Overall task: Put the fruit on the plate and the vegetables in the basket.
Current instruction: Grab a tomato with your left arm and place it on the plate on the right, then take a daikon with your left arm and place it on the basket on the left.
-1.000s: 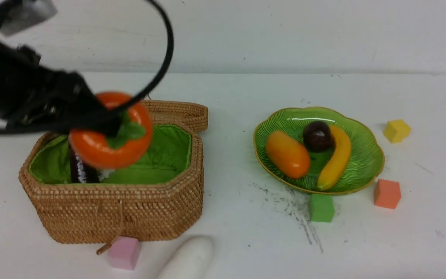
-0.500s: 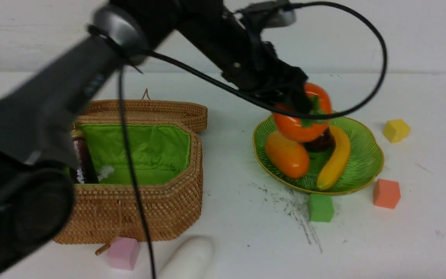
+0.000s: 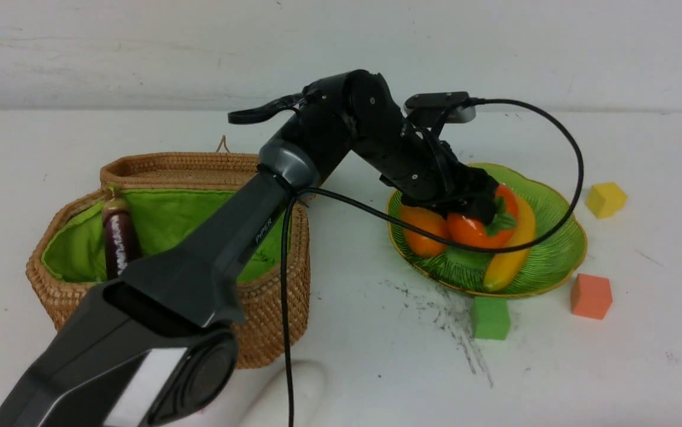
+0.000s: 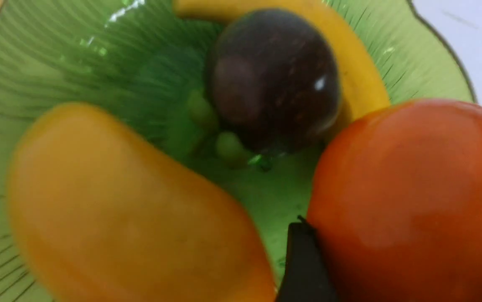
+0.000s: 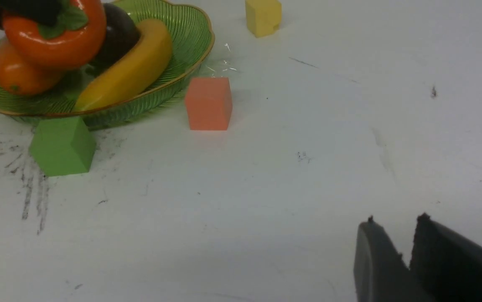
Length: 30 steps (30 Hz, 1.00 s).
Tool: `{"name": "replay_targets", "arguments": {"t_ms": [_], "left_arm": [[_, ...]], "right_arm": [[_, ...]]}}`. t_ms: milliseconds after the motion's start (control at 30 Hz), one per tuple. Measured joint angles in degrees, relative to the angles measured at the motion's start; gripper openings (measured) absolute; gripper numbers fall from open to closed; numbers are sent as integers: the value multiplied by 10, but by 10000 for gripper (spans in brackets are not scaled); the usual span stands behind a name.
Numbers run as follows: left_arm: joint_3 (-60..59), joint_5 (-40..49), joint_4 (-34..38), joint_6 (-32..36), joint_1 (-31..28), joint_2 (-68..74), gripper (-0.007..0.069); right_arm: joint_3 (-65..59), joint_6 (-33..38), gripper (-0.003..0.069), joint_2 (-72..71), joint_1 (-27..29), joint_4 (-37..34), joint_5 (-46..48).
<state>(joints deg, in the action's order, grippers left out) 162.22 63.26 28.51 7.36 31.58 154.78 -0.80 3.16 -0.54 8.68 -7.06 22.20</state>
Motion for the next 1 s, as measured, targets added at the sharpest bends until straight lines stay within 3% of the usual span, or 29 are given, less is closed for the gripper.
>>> {"name": "replay_targets", "arguments": {"t_ms": [367,700,867,1000], "left_arm": [[1,-5,6,-2,1,0,645],[8,30,-19,-35,1,-25,636],[20,83,-82,-59,-2,-120,597],[23,83,-85,-89,-20,-201,570]], "right_arm": [[0,0,169,0,0,0,0],[0,0,185,0,0,0,0],[0,0,190,0,0,0,-1],[0,0,194,0,0,0,-1]]}}
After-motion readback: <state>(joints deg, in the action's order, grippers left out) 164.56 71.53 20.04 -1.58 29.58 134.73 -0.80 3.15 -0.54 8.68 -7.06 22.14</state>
